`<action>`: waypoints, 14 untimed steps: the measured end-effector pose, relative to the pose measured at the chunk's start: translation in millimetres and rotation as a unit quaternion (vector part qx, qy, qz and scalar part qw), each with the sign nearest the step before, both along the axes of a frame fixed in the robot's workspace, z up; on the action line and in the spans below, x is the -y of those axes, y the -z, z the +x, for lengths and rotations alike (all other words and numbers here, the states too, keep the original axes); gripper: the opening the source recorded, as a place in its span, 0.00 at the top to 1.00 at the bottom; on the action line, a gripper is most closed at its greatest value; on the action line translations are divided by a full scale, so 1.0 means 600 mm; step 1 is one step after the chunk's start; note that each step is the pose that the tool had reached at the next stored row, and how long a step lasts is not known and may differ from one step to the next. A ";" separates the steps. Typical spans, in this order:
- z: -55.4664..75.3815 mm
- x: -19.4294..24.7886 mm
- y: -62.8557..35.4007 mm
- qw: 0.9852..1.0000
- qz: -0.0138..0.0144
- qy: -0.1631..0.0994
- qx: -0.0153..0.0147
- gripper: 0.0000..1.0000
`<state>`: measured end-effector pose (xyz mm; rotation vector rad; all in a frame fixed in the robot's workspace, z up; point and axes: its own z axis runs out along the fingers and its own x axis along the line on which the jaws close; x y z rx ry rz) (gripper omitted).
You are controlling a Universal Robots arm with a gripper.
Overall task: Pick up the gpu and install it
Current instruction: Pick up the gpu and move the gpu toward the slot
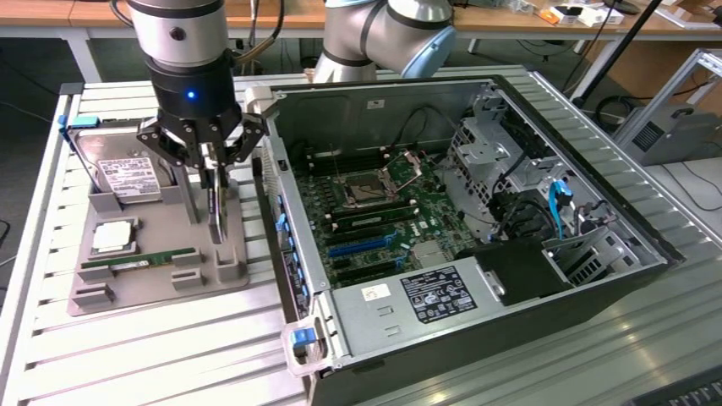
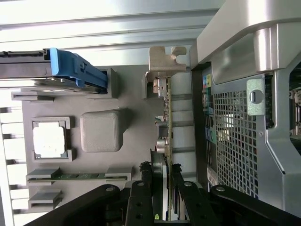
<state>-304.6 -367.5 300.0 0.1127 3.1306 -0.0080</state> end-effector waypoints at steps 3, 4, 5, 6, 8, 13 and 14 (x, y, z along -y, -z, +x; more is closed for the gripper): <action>0.000 0.0000 -0.002 1.000 0.000 0.000 0.000 0.73; 0.000 0.0000 -0.003 1.000 0.000 0.000 0.000 0.73; 0.000 0.0000 -0.004 1.000 0.000 0.000 0.000 0.73; 0.000 0.0000 -0.004 1.000 0.000 0.000 0.000 0.73; 0.000 0.0000 -0.006 1.000 0.000 0.000 0.000 0.73; 0.000 0.0000 -0.009 1.000 0.000 0.000 0.000 0.73; 0.000 0.0000 -0.010 1.000 0.000 0.000 0.000 0.73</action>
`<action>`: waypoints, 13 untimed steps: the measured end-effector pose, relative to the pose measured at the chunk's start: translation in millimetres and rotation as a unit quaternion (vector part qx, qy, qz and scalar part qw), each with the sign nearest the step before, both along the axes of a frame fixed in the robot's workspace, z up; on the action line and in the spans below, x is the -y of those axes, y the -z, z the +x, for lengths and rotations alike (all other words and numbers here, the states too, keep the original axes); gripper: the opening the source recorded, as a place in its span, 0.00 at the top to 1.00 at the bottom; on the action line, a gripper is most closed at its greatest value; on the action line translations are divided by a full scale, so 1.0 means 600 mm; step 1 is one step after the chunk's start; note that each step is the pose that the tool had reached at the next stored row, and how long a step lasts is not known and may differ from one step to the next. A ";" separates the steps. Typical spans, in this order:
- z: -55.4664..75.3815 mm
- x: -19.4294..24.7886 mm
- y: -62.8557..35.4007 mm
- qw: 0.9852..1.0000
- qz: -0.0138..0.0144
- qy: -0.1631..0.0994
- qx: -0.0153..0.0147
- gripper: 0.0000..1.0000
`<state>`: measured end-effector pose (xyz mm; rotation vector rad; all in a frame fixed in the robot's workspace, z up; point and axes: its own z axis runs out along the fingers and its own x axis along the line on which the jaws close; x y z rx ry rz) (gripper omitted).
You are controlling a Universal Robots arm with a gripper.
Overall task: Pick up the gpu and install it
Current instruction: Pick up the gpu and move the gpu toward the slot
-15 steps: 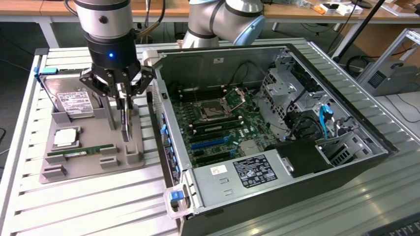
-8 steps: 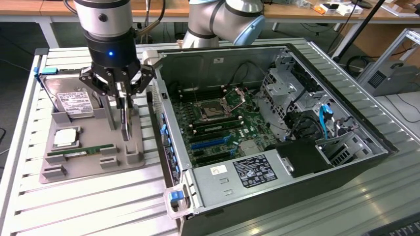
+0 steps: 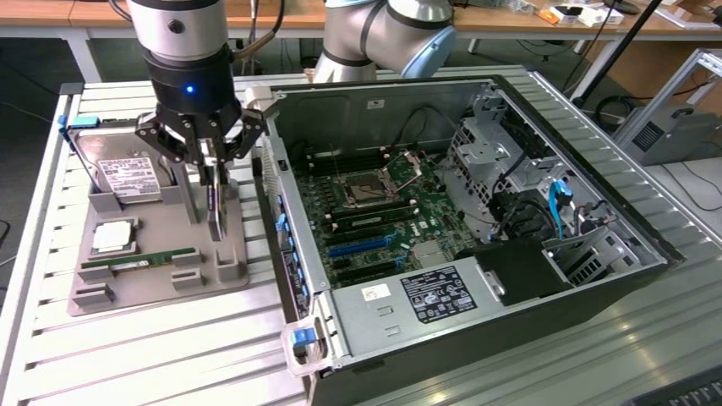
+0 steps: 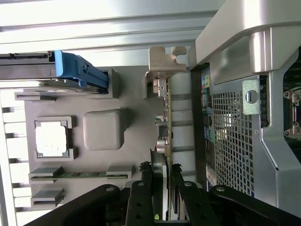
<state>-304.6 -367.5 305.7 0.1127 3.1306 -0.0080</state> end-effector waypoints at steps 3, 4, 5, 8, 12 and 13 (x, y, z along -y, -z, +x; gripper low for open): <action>0.000 0.0000 -0.002 1.000 0.000 0.000 0.000 0.73; 0.000 0.0000 -0.003 1.000 0.000 0.000 0.000 0.73; 0.000 0.0000 -0.004 1.000 0.000 0.000 0.000 0.73; 0.000 0.0000 -0.006 1.000 0.000 0.000 0.000 0.73; 0.000 0.0000 -0.008 1.000 0.000 0.000 0.000 0.73; 0.000 0.0000 -0.009 1.000 0.000 0.000 0.000 0.73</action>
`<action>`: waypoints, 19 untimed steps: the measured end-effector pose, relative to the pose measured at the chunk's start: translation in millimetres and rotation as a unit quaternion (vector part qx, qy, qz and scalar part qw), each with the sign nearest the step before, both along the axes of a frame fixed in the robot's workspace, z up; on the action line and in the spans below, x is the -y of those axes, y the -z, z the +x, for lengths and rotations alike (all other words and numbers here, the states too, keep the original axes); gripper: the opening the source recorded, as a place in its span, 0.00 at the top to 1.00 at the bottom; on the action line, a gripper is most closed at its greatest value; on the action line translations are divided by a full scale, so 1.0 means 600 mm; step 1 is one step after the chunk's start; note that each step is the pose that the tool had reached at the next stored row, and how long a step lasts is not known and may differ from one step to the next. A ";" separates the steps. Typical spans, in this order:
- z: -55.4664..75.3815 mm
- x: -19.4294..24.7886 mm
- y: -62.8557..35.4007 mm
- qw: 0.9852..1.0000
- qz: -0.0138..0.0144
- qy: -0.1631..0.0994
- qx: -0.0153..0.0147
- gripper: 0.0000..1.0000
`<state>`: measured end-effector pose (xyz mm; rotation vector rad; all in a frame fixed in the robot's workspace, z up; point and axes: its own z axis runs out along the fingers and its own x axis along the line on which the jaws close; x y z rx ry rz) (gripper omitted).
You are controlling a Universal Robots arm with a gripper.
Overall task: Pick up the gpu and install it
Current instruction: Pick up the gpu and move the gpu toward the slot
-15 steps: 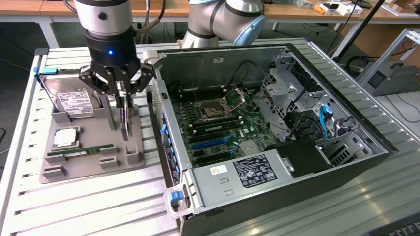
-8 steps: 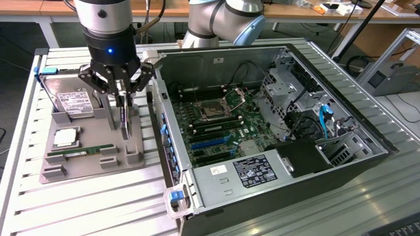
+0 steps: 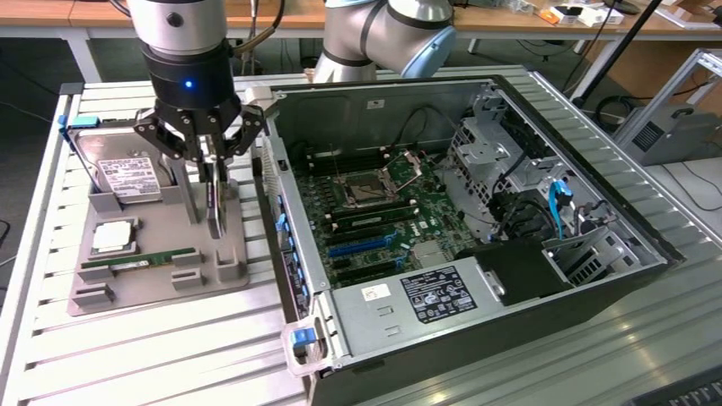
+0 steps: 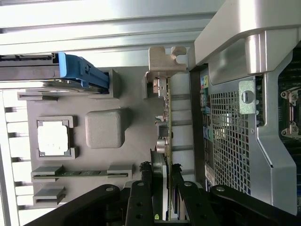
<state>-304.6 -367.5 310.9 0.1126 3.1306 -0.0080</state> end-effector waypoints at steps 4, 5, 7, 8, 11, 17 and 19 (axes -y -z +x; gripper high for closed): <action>0.000 0.0000 -0.003 1.000 0.000 0.000 0.000 0.73; 0.000 0.0000 -0.003 1.000 0.000 0.000 0.000 0.73; 0.000 0.0000 -0.005 1.000 0.000 0.000 0.000 0.73; 0.000 0.0000 -0.005 1.000 0.000 0.000 0.000 0.73; 0.000 0.0000 -0.007 1.000 0.000 0.000 0.000 0.73; 0.000 0.0000 -0.011 1.000 0.000 0.000 0.000 0.73; 0.000 0.0000 -0.013 1.000 0.000 0.000 0.000 0.73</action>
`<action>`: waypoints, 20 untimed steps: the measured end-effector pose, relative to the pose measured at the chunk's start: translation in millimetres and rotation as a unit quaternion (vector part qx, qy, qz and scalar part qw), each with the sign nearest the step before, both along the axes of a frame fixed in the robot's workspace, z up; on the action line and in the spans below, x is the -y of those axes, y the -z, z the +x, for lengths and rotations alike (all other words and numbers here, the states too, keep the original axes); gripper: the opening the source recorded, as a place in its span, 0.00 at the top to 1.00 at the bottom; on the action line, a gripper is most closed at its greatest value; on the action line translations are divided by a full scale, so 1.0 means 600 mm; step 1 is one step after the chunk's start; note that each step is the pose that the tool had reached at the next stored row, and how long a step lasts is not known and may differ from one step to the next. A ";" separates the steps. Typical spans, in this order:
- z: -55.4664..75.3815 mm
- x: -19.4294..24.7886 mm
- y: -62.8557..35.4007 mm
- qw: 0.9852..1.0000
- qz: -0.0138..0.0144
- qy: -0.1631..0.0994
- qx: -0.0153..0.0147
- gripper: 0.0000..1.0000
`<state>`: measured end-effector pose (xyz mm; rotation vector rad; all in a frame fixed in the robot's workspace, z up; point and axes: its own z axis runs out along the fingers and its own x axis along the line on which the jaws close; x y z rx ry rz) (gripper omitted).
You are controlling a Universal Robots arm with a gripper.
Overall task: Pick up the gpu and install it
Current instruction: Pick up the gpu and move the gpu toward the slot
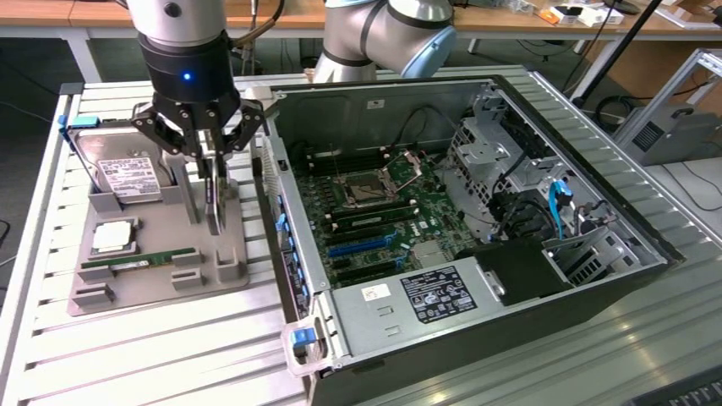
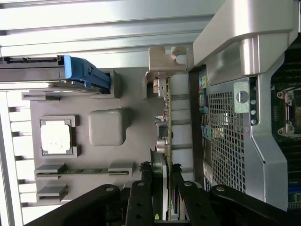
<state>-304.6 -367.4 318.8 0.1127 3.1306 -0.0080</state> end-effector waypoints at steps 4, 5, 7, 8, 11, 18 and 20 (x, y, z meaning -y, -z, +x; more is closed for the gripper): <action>0.000 0.0000 -0.003 1.000 0.000 0.000 0.000 0.73; 0.000 0.0000 -0.004 1.000 0.000 0.000 0.000 0.73; 0.000 0.0000 -0.005 1.000 0.000 0.000 0.000 0.73; 0.000 0.0000 -0.006 1.000 0.000 0.000 0.000 0.73; 0.000 0.0000 -0.008 1.000 0.000 0.000 0.000 0.73; 0.000 0.0000 -0.014 1.000 0.000 0.000 0.000 0.73; 0.000 0.0000 -0.016 1.000 0.000 0.000 0.000 0.73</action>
